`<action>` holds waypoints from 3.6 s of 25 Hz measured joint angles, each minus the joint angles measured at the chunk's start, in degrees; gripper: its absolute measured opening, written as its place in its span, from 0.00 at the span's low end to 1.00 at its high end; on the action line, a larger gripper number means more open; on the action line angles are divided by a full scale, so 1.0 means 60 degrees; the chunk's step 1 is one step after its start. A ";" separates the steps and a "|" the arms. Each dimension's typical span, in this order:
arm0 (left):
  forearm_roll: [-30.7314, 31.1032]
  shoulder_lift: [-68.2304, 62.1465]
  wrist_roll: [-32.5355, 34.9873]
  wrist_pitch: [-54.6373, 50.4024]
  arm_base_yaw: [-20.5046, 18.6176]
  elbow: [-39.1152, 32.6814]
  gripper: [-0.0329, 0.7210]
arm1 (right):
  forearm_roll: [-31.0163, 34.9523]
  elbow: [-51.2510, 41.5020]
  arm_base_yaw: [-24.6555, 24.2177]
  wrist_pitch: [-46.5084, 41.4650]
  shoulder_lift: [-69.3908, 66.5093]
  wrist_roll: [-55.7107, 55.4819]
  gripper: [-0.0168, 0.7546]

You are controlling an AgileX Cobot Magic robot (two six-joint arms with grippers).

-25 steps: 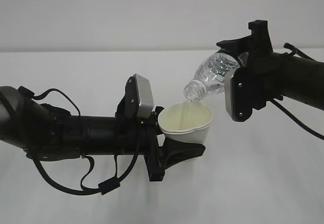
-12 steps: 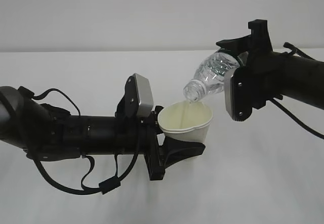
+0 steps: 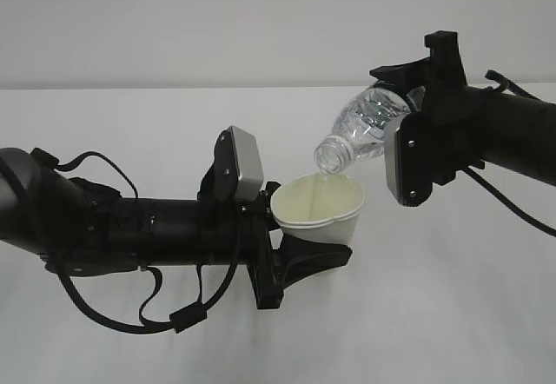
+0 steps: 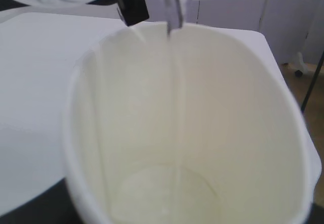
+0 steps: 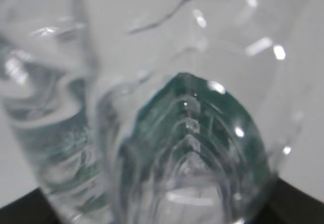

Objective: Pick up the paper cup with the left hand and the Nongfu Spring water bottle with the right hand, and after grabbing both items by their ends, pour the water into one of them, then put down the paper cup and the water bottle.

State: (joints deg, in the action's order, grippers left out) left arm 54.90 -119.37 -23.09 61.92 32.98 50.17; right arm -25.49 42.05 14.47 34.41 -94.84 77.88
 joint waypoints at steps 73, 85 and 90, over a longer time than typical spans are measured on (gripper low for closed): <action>0.0115 -0.0004 -0.0264 -0.0252 0.0000 0.0000 0.61 | -0.0264 0.0188 0.0000 -0.0018 0.0000 0.0000 0.63; 0.0115 -0.0004 -0.0264 -0.0252 0.0000 0.0000 0.60 | -0.0285 0.0188 0.0000 -0.0018 0.0000 0.0000 0.63; 0.0115 -0.0004 -0.0264 -0.0252 0.0000 0.0000 0.60 | -0.0285 0.0188 0.0000 -0.0018 0.0000 0.0000 0.63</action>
State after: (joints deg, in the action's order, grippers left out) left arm 55.59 -119.40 -24.67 60.41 32.98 50.17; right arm -27.20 43.17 14.47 34.30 -94.84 77.88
